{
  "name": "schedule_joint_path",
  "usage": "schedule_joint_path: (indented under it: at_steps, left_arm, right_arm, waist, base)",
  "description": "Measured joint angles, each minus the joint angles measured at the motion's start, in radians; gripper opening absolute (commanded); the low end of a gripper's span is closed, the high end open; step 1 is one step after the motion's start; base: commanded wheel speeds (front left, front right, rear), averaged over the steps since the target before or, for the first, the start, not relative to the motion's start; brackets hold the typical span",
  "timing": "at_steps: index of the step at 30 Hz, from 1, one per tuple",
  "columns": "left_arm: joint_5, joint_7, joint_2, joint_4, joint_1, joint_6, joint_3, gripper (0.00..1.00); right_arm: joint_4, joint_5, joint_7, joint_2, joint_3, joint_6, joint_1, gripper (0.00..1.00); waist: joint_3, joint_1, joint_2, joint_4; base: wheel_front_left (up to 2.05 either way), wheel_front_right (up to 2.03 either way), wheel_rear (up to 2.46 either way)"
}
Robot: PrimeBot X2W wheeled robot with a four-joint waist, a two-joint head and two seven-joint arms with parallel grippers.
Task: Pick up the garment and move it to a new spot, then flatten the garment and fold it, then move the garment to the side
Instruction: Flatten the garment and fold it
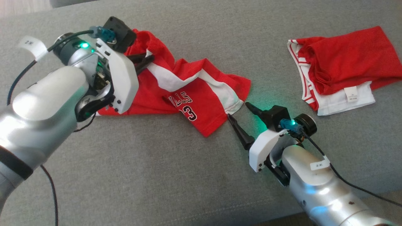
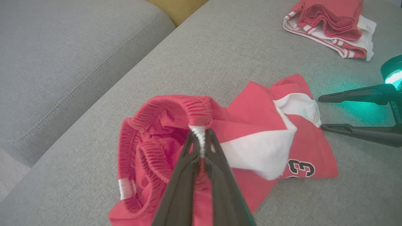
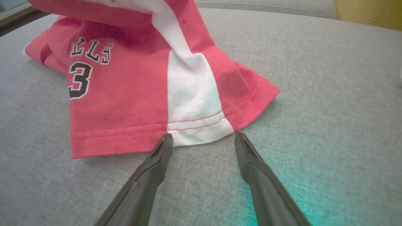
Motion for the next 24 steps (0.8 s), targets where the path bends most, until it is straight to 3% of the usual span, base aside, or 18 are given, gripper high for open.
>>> schedule_joint_path:
  at_steps: [17,18,19,20,22,24]
  left_arm:
    - [0.0,-0.011,-0.011,-0.002,-0.004,0.0,0.0,0.0]
    - [0.0,-0.011,-0.011,-0.002,-0.005,0.0,0.0,0.0]
    - [0.0,-0.011,-0.011,-0.002,-0.005,0.0,0.0,0.0]
    - [0.0,-0.011,-0.011,-0.001,-0.005,0.0,0.0,0.0]
    - [0.0,-0.011,-0.012,0.001,-0.005,0.0,0.0,0.0]
    - [0.0,-0.012,-0.012,0.005,-0.005,0.0,0.0,0.0]
  right_arm:
    - [0.093,0.082,-0.046,0.004,0.103,0.0,-0.086,1.0]
    - [0.096,0.088,-0.047,0.004,0.11,0.0,-0.087,0.95]
    - [0.098,0.093,-0.049,0.004,0.118,0.0,-0.088,0.8]
    - [0.101,0.1,-0.05,0.004,0.126,0.0,-0.09,0.49]
    - [0.109,0.111,-0.05,0.004,0.141,0.0,-0.096,0.34]
    - [0.116,0.123,-0.05,0.004,0.157,0.0,-0.101,0.0]
  waist:
    - [0.027,0.0,0.0,0.02]
    - [0.026,0.0,0.0,0.02]
    - [0.026,0.0,0.0,0.021]
    - [0.025,0.0,0.0,0.021]
    - [0.023,0.0,0.0,0.022]
    - [0.019,0.0,0.0,0.022]
  base:
    - [0.0,0.0,0.0]
    - [0.0,0.0,0.0]
    - [0.0,0.0,0.0]
    - [0.0,0.0,0.0]
    - [0.0,0.0,0.0]
    - [0.0,0.0,0.0]
